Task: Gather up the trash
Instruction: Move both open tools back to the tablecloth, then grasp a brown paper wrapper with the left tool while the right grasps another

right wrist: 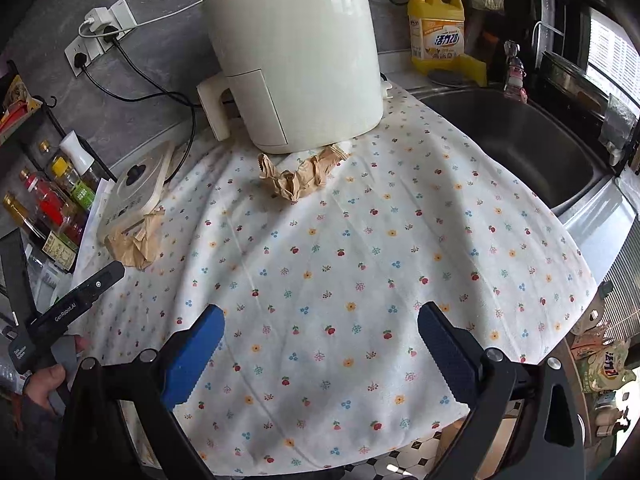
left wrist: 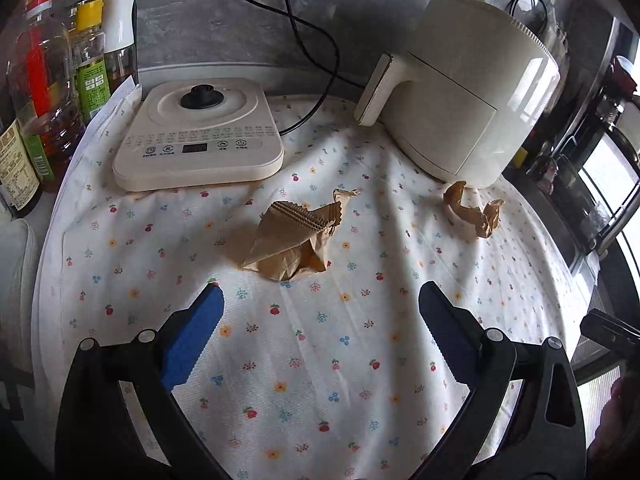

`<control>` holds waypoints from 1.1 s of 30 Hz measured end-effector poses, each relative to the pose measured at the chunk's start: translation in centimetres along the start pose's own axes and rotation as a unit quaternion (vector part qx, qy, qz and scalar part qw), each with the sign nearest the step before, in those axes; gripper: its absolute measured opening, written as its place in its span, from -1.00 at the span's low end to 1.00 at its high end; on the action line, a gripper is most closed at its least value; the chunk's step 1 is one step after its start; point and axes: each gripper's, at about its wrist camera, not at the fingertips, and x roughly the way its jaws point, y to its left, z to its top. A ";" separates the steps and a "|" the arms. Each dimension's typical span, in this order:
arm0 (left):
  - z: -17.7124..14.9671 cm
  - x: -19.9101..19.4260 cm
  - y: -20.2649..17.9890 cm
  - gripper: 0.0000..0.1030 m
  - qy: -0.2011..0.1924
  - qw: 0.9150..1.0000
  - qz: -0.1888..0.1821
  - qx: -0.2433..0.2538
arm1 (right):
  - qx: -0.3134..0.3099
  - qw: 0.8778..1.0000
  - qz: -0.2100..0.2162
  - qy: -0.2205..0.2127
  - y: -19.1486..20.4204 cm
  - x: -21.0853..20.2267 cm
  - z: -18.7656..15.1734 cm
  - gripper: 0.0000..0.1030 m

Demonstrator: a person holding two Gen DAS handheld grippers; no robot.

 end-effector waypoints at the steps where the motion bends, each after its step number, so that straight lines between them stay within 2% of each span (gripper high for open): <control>1: 0.4 0.5 0.1 0.88 0.001 1.000 0.000 0.003 | 0.004 1.000 0.000 0.000 0.1 0.2 0.2 0.85; 8: 1.6 3.3 0.3 0.88 0.010 1.000 0.016 0.001 | -0.008 1.000 -0.003 0.008 0.5 1.5 1.4 0.85; 9: 1.6 3.5 0.4 0.81 0.010 1.000 0.010 -0.006 | -0.009 1.000 -0.001 0.010 0.4 1.8 1.8 0.85; 11: 1.6 3.9 0.3 0.57 0.011 1.000 0.003 -0.012 | -0.012 1.000 0.004 0.012 0.1 2.4 2.5 0.85; 13: 1.6 4.3 0.2 0.04 0.015 1.000 0.003 -0.018 | -0.025 1.000 0.008 0.014 0.2 3.0 3.5 0.85; 14: 1.6 4.4 0.3 -0.12 0.016 1.000 0.000 -0.025 | -0.032 0.999 0.012 0.015 0.3 3.4 4.0 0.85; 16: 1.4 4.5 0.6 -0.66 0.017 0.999 -0.001 -0.042 | -0.047 0.999 0.019 0.019 0.4 4.2 4.9 0.85; 18: 1.2 4.2 0.7 -0.88 0.014 0.999 -0.003 -0.053 | -0.056 0.998 0.024 0.023 0.5 5.1 5.7 0.85; 27: 1.2 0.8 0.6 -0.92 -0.034 0.996 0.010 -0.076 | -0.086 0.993 0.070 0.044 1.8 9.8 9.1 0.82; 30: 1.1 -0.3 0.5 -0.91 -0.041 0.996 0.027 -0.081 | -0.091 0.991 0.078 0.055 2.4 11.4 9.6 0.74; 33: 0.7 -1.5 0.9 -0.91 -0.046 0.994 0.039 -0.088 | -0.092 0.991 0.075 0.069 2.9 13.2 9.9 0.56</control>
